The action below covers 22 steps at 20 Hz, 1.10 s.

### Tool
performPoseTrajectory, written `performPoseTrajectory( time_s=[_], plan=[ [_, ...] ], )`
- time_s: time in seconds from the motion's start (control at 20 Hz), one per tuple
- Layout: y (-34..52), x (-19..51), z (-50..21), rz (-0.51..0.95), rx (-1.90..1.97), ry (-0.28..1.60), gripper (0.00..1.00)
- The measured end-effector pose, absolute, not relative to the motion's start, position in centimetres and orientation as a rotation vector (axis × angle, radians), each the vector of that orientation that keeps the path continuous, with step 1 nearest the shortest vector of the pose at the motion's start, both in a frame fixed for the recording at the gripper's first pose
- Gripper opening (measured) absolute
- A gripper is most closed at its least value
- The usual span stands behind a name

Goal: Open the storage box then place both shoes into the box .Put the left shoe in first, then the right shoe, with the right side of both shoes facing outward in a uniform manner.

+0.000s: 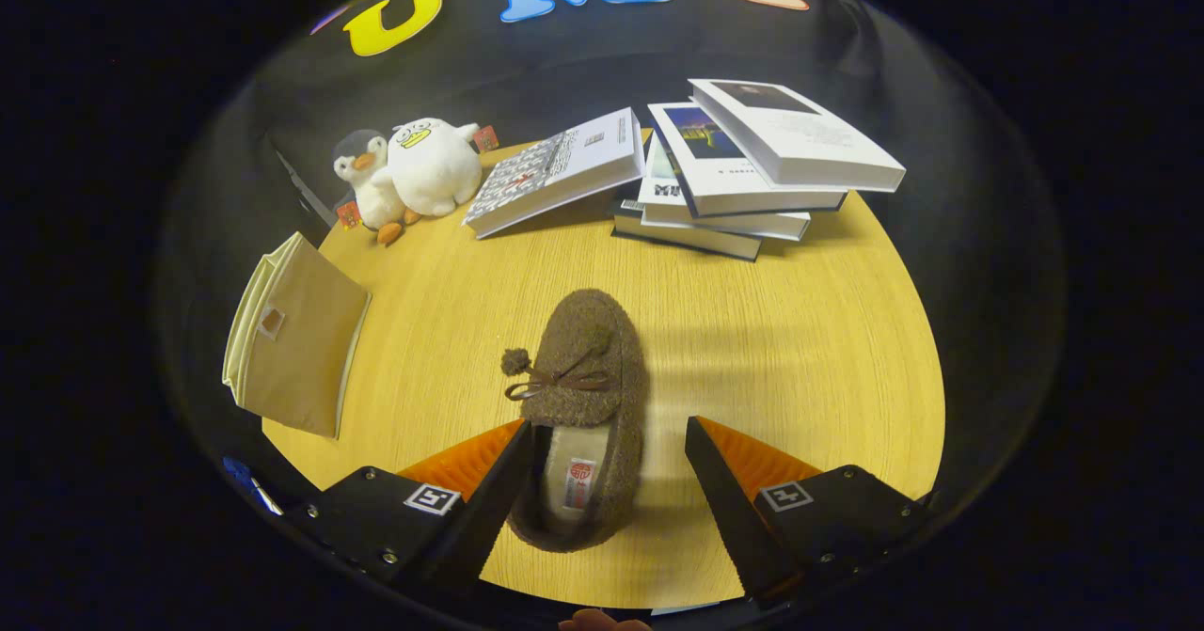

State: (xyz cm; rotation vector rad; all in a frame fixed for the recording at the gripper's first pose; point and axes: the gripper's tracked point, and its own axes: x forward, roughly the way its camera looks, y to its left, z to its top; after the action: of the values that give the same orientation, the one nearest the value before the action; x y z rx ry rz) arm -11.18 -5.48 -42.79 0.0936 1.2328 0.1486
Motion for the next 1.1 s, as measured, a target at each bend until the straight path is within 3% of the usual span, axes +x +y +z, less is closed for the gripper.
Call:
performPoseTrajectory(
  time_s=[0.4, 0.55, 0.75, 0.8, 0.85, 1.1],
  plan=[
    [-7.1, -10.3, -47.5, 0.103, 0.104, 1.325, 0.99],
    [-7.0, -10.1, -48.8, 0.112, 0.125, 1.364, 0.90],
    [-5.5, -10.1, -49.5, 0.129, 0.231, 1.392, 0.54],
    [-6.1, -9.9, -49.2, 0.100, 0.238, 1.383, 0.21],
    [-6.1, -10.0, -49.2, 0.097, 0.235, 1.387, 0.07],
    [-4.3, -8.5, -45.2, 0.138, 0.190, 1.308, 0.04]
  ],
)
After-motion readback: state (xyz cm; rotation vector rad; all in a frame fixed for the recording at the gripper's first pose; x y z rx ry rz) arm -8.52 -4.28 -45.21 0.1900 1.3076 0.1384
